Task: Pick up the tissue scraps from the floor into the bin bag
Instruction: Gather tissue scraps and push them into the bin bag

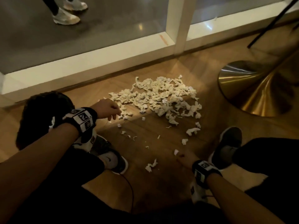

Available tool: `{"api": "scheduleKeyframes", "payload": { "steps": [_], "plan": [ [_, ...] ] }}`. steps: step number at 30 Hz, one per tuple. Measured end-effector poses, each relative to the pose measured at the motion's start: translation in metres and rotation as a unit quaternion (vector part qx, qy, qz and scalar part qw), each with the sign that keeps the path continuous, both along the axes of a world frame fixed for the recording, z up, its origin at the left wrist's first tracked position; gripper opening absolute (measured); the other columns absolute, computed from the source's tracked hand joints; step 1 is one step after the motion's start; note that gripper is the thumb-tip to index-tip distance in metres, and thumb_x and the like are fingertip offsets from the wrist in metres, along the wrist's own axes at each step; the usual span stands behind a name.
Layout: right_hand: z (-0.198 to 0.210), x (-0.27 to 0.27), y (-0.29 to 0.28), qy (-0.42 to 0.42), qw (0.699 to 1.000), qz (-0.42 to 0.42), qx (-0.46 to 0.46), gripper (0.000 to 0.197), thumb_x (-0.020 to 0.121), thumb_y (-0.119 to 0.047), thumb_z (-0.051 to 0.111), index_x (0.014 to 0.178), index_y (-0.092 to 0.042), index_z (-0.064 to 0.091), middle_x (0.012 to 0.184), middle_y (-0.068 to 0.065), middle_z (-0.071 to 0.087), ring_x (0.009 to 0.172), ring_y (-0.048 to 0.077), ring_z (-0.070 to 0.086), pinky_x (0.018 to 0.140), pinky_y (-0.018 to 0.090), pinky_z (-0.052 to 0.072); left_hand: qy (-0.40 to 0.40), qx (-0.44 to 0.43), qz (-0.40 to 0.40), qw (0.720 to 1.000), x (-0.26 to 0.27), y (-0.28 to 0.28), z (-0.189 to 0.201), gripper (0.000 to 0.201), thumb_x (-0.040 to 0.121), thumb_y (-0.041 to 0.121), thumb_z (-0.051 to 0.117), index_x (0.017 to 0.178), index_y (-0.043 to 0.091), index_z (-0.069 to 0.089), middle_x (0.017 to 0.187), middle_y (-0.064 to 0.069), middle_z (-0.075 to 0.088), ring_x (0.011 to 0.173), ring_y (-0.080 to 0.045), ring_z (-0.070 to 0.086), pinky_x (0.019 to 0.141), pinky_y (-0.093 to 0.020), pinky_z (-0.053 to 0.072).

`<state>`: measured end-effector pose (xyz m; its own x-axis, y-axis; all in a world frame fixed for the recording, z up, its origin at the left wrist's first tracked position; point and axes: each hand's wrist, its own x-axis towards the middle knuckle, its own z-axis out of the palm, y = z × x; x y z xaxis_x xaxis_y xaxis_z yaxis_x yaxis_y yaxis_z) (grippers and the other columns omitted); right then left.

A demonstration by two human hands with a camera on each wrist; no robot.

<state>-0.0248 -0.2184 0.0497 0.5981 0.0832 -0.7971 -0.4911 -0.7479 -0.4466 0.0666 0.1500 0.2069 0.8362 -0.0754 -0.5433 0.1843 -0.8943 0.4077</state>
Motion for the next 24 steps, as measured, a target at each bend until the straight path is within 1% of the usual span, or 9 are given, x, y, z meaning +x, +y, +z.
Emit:
{"api": "scheduleKeyframes", "payload": {
  "steps": [2,4,7,9,10,13,16,21,24],
  "plan": [
    [-0.001,-0.004,-0.005,0.017,0.999,-0.026,0.007,0.040,0.092,-0.039,0.052,0.130,-0.025,0.054,0.121,0.007,0.062,0.088,0.023,0.065,0.070,0.031,0.058,-0.016,0.010,-0.044,0.999,0.000,-0.045,-0.015,0.016,0.092,0.025,0.059,0.090,0.013,0.071,0.081,0.000,0.071,0.070,-0.013,0.065,0.062,-0.021,0.043],
    [0.001,-0.007,-0.009,0.036,0.998,-0.048,0.013,0.045,0.093,-0.018,0.055,0.137,-0.020,0.047,0.122,0.009,0.059,0.072,0.017,0.063,0.047,0.022,0.052,-0.024,0.055,-0.122,0.991,-0.009,-0.089,-0.039,0.020,0.090,0.023,0.060,0.107,0.016,0.066,0.098,-0.002,0.066,0.091,-0.018,0.063,0.071,-0.023,0.040],
    [-0.015,-0.008,-0.021,0.048,0.998,-0.047,0.006,0.043,0.093,-0.010,0.052,0.136,-0.011,0.047,0.115,0.013,0.058,0.066,0.016,0.058,0.037,0.016,0.043,0.021,0.122,-0.295,0.947,-0.042,-0.145,-0.085,0.059,0.088,0.027,0.063,0.141,0.020,0.038,0.134,-0.007,0.049,0.115,-0.026,0.054,0.085,-0.033,0.044],
    [-0.028,-0.006,-0.025,0.041,0.998,-0.043,-0.017,0.041,0.092,-0.020,0.054,0.133,-0.012,0.050,0.124,0.016,0.057,0.078,0.021,0.058,0.044,0.018,0.045,0.060,0.145,-0.397,0.904,-0.066,-0.171,-0.113,0.067,0.088,0.018,0.063,0.146,0.018,0.029,0.143,-0.011,0.037,0.118,-0.032,0.050,0.086,-0.040,0.046],
    [-0.030,-0.003,-0.025,0.036,0.998,-0.028,-0.033,0.041,0.090,-0.029,0.056,0.127,-0.013,0.054,0.126,0.016,0.058,0.085,0.024,0.058,0.054,0.022,0.049,0.077,0.150,-0.411,0.896,-0.075,-0.179,-0.127,0.065,0.088,0.012,0.060,0.145,0.016,0.029,0.144,-0.014,0.034,0.118,-0.035,0.050,0.085,-0.042,0.046],
    [-0.052,0.004,-0.023,0.018,0.996,0.045,-0.077,0.037,0.090,-0.034,0.053,0.119,-0.012,0.060,0.122,0.014,0.061,0.107,0.029,0.059,0.089,0.033,0.047,0.129,0.164,-0.394,0.895,-0.092,-0.190,-0.161,0.062,0.094,0.007,0.049,0.149,0.016,0.022,0.152,-0.019,0.018,0.114,-0.039,0.054,0.086,-0.045,0.047],
    [-0.059,0.012,-0.013,-0.001,0.997,0.055,-0.061,0.047,0.094,-0.049,0.041,0.128,-0.020,0.055,0.132,0.006,0.056,0.119,0.024,0.053,0.104,0.030,0.040,0.172,0.164,-0.355,0.904,-0.098,-0.185,-0.191,0.058,0.097,0.010,0.043,0.150,0.015,0.019,0.151,-0.018,0.018,0.117,-0.038,0.051,0.090,-0.043,0.045],
    [-0.094,0.034,-0.014,-0.030,0.991,0.103,-0.083,0.027,0.088,-0.045,0.047,0.109,-0.030,0.052,0.112,0.002,0.063,0.097,0.021,0.062,0.085,0.034,0.052,0.198,0.146,-0.349,0.904,-0.098,-0.170,-0.241,0.054,0.095,0.008,0.047,0.144,0.014,0.025,0.147,-0.017,0.022,0.111,-0.038,0.054,0.084,-0.043,0.048],
    [-0.100,0.043,-0.011,-0.047,0.990,0.099,-0.095,0.034,0.089,-0.038,0.049,0.119,-0.023,0.042,0.096,0.004,0.065,0.088,0.026,0.064,0.075,0.034,0.052,0.201,0.135,-0.362,0.900,-0.093,-0.169,-0.254,0.048,0.095,0.008,0.045,0.141,0.014,0.030,0.150,-0.015,0.017,0.116,-0.037,0.049,0.084,-0.040,0.048]
  ]
}}
